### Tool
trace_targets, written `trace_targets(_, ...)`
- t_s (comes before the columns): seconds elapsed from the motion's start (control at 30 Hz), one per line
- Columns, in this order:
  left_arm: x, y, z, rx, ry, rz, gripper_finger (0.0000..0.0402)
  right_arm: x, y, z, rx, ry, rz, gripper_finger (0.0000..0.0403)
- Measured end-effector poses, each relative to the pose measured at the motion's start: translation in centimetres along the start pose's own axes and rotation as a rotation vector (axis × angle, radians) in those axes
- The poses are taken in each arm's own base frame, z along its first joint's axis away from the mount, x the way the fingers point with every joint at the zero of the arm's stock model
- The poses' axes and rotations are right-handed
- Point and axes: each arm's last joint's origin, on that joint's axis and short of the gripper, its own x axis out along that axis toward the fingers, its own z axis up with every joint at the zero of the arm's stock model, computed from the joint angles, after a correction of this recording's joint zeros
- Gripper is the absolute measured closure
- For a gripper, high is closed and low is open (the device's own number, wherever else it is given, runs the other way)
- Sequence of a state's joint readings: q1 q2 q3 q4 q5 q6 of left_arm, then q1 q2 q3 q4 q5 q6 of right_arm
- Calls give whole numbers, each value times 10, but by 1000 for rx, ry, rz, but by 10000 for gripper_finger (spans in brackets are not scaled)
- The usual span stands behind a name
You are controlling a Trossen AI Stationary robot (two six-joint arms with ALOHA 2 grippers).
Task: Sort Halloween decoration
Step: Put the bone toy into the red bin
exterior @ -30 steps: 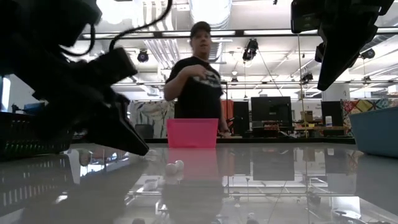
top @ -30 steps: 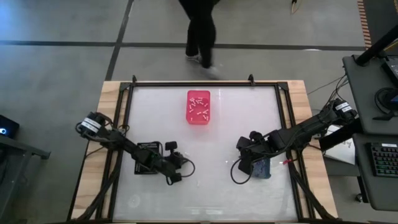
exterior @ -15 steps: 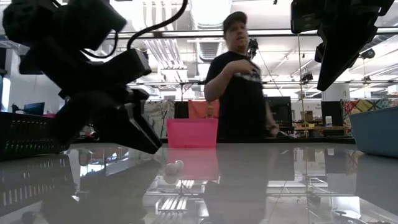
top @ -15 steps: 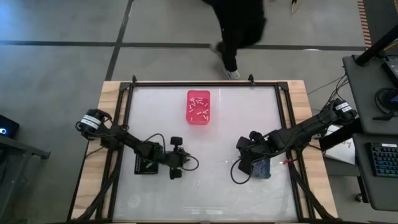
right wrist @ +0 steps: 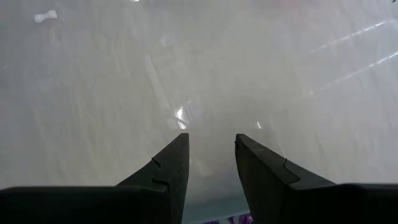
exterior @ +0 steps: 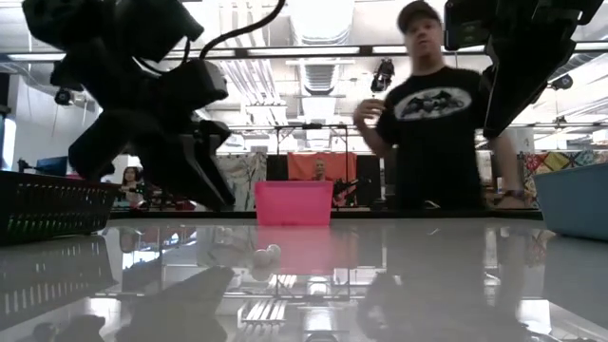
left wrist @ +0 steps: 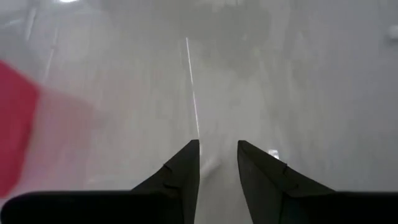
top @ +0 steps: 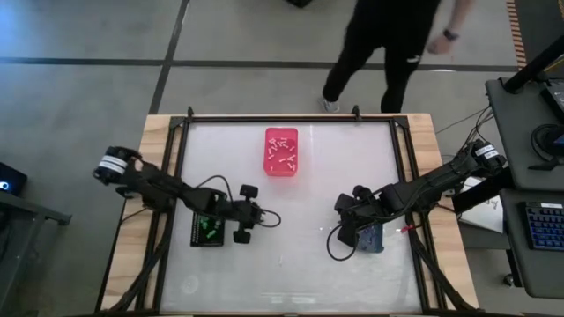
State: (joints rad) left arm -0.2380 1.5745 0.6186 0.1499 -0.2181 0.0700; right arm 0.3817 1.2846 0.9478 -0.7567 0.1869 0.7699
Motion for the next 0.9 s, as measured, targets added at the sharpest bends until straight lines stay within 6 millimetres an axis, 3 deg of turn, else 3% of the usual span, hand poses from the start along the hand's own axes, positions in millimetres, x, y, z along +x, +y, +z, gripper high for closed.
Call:
trace_targets(0.23,-12,19,-1,30,21,-8,310,0,0,1,-11,-23,-11,280)
trace_targets(0.53,16,28,-16,72,71,-75,310,0,0,2,-8,-28,-7,280)
trace_targets(0.73,24,27,-18,89,69,-82,313,0,1,2,-6,-35,-1,280)
trace_targets(0.9,23,27,-17,95,66,-84,354,0,2,3,-4,-43,7,280)
